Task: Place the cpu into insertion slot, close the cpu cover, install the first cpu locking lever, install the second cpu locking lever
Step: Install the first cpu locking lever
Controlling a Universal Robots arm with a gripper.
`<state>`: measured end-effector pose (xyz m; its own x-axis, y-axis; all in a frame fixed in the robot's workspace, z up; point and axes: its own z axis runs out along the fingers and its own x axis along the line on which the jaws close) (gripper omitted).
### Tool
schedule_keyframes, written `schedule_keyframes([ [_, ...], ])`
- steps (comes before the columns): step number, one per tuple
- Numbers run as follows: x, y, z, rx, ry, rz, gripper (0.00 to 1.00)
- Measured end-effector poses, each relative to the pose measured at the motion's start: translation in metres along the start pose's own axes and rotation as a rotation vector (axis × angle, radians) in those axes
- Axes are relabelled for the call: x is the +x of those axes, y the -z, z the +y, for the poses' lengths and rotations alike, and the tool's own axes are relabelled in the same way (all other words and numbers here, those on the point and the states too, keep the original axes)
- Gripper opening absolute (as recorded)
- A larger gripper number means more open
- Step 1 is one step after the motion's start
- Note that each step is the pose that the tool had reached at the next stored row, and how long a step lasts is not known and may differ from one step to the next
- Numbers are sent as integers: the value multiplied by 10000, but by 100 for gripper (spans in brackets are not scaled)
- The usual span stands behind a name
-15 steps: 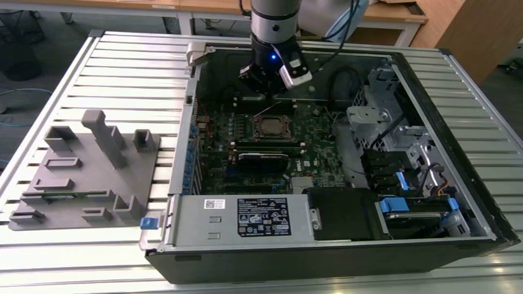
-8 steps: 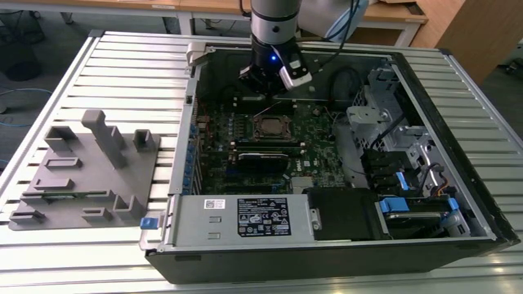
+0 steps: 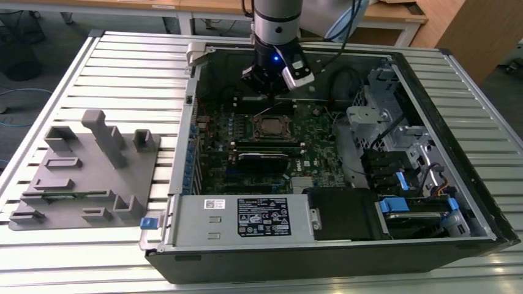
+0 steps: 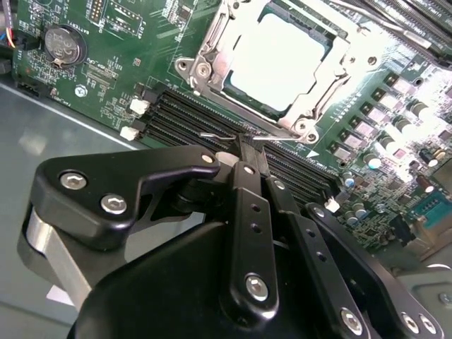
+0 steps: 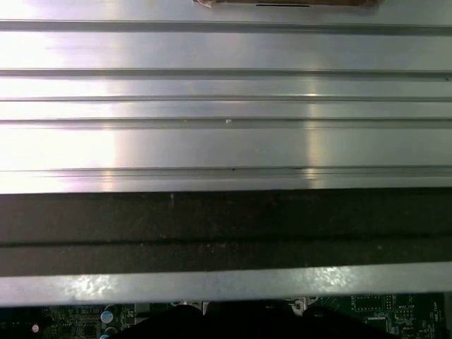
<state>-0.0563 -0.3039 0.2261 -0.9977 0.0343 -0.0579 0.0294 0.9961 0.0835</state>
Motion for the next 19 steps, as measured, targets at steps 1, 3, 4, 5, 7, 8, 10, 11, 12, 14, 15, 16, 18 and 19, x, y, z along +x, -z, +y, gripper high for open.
schedule_keyframes([
  [1,0,-3,0,-26,-1,1,11],
  [3,0,-7,0,-106,-6,3,11],
  [4,1,-8,0,-137,-9,4,11],
  [5,0,-9,0,-149,-10,4,11],
  [7,0,-9,0,-151,-11,4,11],
  [8,0,-10,0,-152,-9,4,11],
  [10,1,-11,-1,-151,-9,5,11],
  [11,1,-12,-3,-152,-9,4,11],
  [12,0,-13,-4,-153,-8,4,11],
  [14,0,-12,-11,-150,-8,6,11],
  [15,0,-13,-13,-152,-9,4,11],
  [16,0,-14,-14,-152,-9,4,11],
  [18,1,-20,-16,-152,-10,4,11],
  [19,1,-25,-16,-152,-9,4,11],
])
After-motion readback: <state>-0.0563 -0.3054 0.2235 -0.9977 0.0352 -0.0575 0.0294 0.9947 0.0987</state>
